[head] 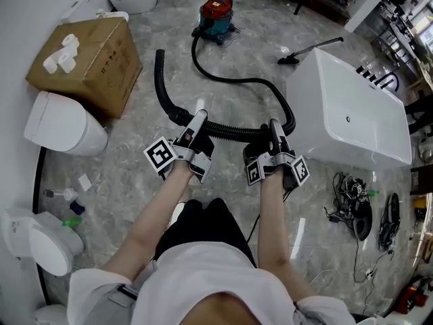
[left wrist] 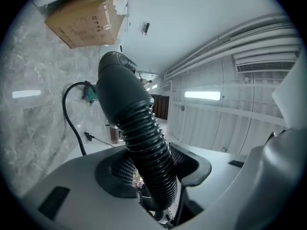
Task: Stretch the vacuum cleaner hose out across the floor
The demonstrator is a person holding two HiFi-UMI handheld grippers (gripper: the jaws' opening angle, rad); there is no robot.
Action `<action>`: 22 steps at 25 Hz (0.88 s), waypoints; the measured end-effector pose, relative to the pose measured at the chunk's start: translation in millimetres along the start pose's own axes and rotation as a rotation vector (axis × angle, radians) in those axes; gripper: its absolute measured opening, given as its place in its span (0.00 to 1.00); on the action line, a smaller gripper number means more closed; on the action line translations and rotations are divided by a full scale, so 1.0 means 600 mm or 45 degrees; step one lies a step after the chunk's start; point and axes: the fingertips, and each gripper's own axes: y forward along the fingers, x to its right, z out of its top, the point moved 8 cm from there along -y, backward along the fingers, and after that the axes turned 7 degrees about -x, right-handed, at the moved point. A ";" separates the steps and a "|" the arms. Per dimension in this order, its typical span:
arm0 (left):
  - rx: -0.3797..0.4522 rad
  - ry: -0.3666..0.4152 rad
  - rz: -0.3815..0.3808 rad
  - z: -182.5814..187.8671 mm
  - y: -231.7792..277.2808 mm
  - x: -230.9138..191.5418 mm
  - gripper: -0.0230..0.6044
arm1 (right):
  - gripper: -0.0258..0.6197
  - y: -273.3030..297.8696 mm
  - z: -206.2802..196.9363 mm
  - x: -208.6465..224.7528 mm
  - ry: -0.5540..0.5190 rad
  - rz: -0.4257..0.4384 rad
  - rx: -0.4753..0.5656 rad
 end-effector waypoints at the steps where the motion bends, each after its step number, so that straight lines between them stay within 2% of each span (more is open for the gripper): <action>1: 0.001 0.000 -0.005 0.002 0.001 0.002 0.36 | 0.30 -0.001 0.000 0.003 0.007 -0.008 0.001; 5: 0.005 0.018 -0.027 0.009 0.009 0.013 0.32 | 0.30 -0.009 -0.002 0.022 0.051 -0.038 -0.002; 12: -0.024 0.130 -0.092 0.034 0.022 0.042 0.30 | 0.30 -0.024 -0.029 0.071 0.189 -0.065 -0.066; 19: -0.051 0.193 -0.098 0.038 0.038 0.051 0.28 | 0.34 -0.032 -0.040 0.107 0.226 -0.136 -0.149; 21: -0.070 0.228 -0.093 0.039 0.043 0.055 0.28 | 0.38 -0.034 -0.044 0.114 0.210 -0.162 -0.199; 22: -0.082 0.247 -0.086 0.040 0.045 0.057 0.28 | 0.44 -0.033 -0.047 0.117 0.183 -0.188 -0.237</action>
